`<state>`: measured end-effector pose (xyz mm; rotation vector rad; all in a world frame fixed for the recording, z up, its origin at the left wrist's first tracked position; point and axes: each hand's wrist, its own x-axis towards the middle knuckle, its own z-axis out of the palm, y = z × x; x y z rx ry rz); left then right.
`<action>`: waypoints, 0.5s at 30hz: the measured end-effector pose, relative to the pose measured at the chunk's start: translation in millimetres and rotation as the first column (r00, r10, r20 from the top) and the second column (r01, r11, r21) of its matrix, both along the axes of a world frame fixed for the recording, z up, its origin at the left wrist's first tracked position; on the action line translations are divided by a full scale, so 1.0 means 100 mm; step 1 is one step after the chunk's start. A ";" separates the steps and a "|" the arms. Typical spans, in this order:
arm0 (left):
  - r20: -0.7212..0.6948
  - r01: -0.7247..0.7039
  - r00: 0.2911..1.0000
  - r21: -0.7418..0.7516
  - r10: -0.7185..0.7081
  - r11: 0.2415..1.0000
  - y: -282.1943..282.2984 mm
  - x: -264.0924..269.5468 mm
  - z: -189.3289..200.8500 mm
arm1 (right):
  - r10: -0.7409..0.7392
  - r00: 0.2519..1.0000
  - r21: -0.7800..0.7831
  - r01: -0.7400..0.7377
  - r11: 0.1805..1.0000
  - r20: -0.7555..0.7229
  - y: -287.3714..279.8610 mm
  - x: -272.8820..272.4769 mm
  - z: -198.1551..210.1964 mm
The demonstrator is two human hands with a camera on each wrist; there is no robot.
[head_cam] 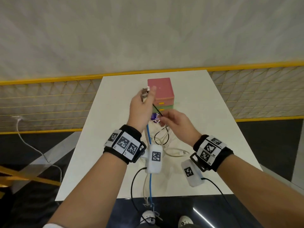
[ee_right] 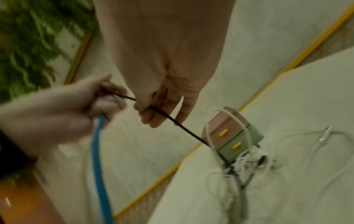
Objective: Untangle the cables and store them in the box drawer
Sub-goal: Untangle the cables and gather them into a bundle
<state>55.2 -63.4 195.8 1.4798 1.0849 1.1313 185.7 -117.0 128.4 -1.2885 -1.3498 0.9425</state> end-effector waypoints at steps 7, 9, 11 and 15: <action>0.241 0.024 0.970 -0.016 -0.020 1.000 0.13 -0.23 0.34 | -0.031 0.862 -0.130 0.112 0.985 0.507 0.11 0.35 -0.42; 0.143 0.073 0.988 -0.049 -0.065 0.996 0.11 -0.26 0.32 | -0.077 0.908 -0.103 0.130 0.986 0.413 0.18 0.36 -0.27; -0.090 0.137 0.987 0.004 -0.136 0.991 0.09 -0.24 0.24 | -0.081 0.955 -0.052 0.099 0.994 0.285 0.24 0.28 -0.06; -0.446 0.286 0.848 -0.068 -0.285 0.956 0.04 -0.18 0.10 | -0.062 0.975 0.135 0.034 0.990 0.212 0.30 0.10 0.28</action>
